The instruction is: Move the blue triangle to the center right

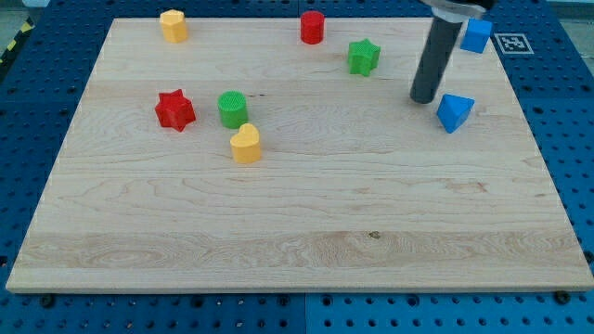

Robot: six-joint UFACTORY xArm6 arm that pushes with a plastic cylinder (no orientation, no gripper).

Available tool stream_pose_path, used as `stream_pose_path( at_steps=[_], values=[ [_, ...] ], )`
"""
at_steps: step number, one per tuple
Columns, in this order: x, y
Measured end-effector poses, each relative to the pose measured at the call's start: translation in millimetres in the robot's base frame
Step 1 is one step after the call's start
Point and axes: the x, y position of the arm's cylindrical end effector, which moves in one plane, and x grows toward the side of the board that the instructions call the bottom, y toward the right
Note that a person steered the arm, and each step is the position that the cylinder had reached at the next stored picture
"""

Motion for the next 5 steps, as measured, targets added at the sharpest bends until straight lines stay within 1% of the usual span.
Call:
stream_pose_path(
  at_steps=[2,3,5],
  values=[
    [22,30],
    [24,30],
    [26,49]
  ],
)
